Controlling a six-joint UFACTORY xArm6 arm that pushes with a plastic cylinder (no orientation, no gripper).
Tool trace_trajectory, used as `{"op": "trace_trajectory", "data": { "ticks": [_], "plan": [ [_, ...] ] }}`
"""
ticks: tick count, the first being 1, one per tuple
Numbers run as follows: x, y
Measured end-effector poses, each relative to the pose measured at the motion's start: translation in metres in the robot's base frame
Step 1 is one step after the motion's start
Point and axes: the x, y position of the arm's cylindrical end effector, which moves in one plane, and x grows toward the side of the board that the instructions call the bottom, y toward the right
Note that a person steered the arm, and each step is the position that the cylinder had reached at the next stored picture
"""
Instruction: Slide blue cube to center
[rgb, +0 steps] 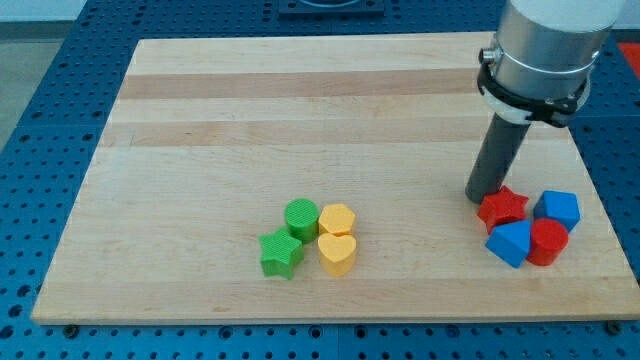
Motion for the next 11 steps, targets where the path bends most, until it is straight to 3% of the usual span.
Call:
{"op": "trace_trajectory", "data": {
  "ticks": [4, 7, 9, 11],
  "plan": [
    [0.009, -0.051],
    [0.079, -0.052],
    [0.117, 0.0],
    [0.112, 0.066]
  ]
}}
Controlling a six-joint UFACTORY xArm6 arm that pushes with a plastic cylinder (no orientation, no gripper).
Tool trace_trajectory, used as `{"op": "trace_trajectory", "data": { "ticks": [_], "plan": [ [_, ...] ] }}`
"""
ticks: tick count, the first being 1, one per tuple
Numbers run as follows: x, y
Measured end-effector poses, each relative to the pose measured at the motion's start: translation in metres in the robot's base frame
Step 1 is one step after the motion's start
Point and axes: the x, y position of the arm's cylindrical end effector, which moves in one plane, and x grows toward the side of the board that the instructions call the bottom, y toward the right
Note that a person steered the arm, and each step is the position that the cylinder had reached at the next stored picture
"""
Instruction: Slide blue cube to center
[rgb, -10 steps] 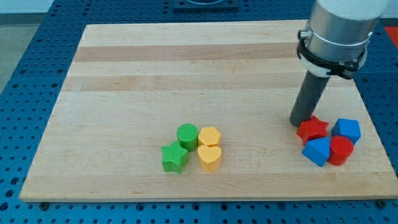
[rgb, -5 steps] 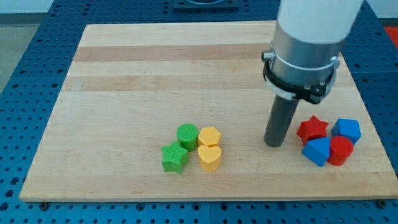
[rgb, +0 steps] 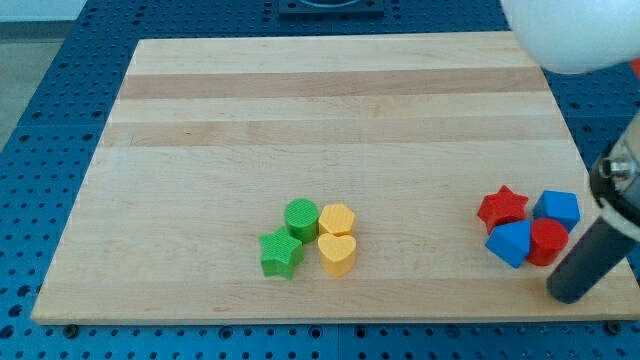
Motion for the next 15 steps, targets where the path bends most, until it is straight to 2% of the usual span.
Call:
{"op": "trace_trajectory", "data": {
  "ticks": [2, 5, 9, 12, 13, 15],
  "plan": [
    [-0.03, 0.027],
    [-0.095, 0.027],
    [-0.13, -0.071],
    [-0.202, -0.078],
    [-0.209, -0.09],
    [-0.183, -0.094]
  ]
}}
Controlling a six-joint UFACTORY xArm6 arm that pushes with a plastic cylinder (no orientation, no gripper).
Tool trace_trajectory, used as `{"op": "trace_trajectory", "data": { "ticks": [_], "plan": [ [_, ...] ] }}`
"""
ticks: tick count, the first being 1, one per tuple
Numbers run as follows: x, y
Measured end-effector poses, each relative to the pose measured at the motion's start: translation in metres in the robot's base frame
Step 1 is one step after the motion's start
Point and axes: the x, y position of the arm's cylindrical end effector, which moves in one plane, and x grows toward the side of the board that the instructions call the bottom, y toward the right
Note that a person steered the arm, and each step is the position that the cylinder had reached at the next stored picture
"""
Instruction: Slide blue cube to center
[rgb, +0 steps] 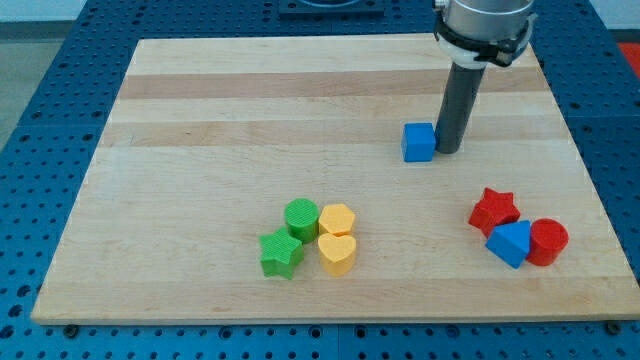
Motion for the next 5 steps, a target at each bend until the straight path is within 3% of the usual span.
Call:
{"op": "trace_trajectory", "data": {
  "ticks": [5],
  "plan": [
    [0.016, -0.09]
  ]
}}
